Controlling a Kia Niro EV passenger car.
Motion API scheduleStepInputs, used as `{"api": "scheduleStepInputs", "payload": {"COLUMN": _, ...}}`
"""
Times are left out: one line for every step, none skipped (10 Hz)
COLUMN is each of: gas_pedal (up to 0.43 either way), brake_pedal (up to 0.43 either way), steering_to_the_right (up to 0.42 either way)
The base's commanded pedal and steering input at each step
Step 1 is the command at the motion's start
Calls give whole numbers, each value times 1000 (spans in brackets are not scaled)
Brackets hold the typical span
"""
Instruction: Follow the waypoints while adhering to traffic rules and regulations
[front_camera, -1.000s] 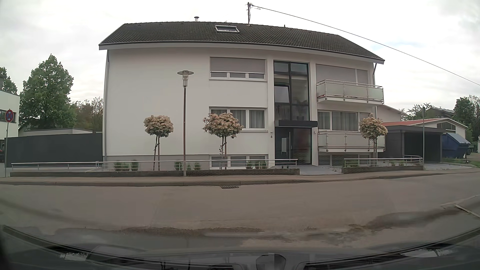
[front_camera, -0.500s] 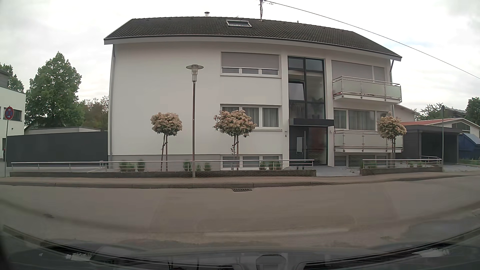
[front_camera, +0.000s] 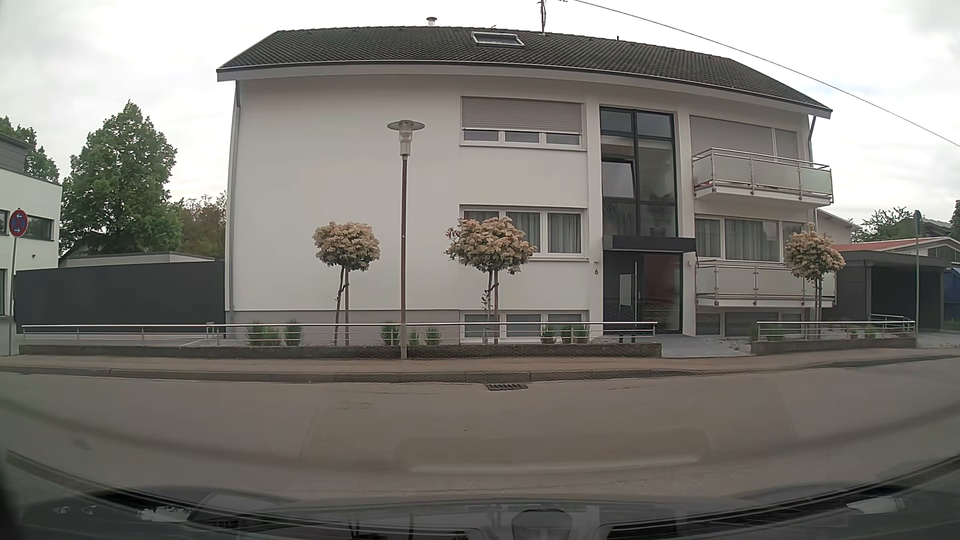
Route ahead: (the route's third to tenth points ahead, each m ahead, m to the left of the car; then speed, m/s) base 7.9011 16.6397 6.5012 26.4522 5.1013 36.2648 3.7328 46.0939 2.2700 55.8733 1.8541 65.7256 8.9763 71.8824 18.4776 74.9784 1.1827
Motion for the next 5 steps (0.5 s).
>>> {"api": "scheduleStepInputs", "payload": {"gas_pedal": 0, "brake_pedal": 110, "steering_to_the_right": -283}}
{"api": "scheduleStepInputs", "payload": {"gas_pedal": 0, "brake_pedal": 104, "steering_to_the_right": -297}}
{"api": "scheduleStepInputs", "payload": {"gas_pedal": 0, "brake_pedal": 91, "steering_to_the_right": -316}}
{"api": "scheduleStepInputs", "payload": {"gas_pedal": 0, "brake_pedal": 85, "steering_to_the_right": -333}}
{"api": "scheduleStepInputs", "payload": {"gas_pedal": 0, "brake_pedal": 79, "steering_to_the_right": -350}}
